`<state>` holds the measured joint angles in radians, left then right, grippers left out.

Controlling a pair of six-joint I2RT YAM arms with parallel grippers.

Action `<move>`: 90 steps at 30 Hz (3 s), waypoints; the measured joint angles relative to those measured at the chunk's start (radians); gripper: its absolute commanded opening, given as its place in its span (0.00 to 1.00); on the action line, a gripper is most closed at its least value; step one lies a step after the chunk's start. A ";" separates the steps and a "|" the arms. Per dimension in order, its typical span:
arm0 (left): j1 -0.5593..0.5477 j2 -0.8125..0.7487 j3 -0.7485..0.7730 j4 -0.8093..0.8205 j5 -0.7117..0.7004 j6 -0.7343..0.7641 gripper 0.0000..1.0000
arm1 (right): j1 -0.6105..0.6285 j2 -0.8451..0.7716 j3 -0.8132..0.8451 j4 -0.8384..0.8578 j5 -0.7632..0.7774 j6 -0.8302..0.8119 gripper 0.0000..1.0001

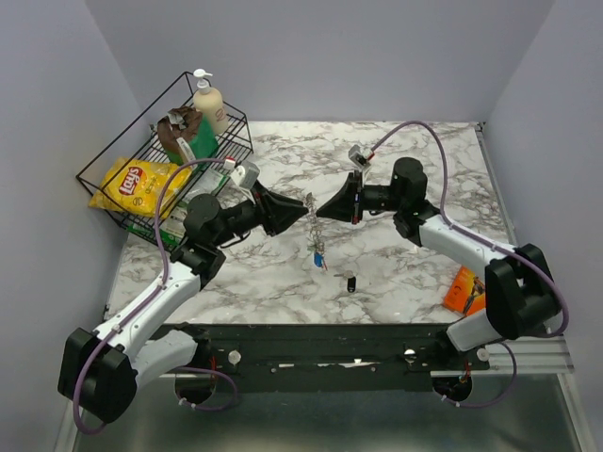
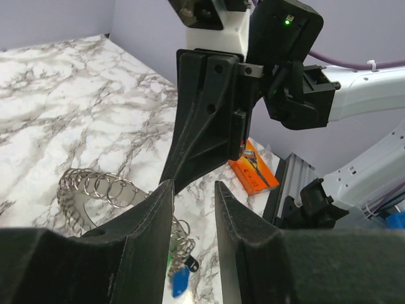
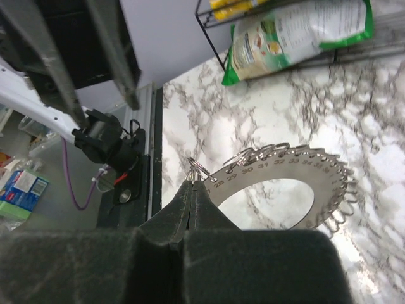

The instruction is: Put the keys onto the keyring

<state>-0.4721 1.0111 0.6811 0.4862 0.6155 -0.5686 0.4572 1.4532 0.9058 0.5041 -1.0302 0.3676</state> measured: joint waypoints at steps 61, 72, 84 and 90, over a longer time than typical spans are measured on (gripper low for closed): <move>0.055 0.265 -0.176 0.168 0.025 0.026 0.48 | 0.072 0.270 -0.155 0.444 0.150 0.062 0.01; 0.064 0.278 -0.176 0.186 0.026 0.026 0.47 | 0.072 0.270 -0.155 0.444 0.150 0.062 0.01; 0.072 0.305 -0.172 0.227 0.055 0.042 0.47 | 0.072 0.270 -0.155 0.443 0.125 0.063 0.01; 0.085 0.304 -0.170 0.223 0.069 0.066 0.46 | 0.072 0.269 -0.155 0.440 0.124 0.062 0.01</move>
<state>-0.3874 1.3155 0.5114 0.7094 0.6849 -0.5026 0.5293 1.7226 0.7506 0.9443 -0.9066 0.4294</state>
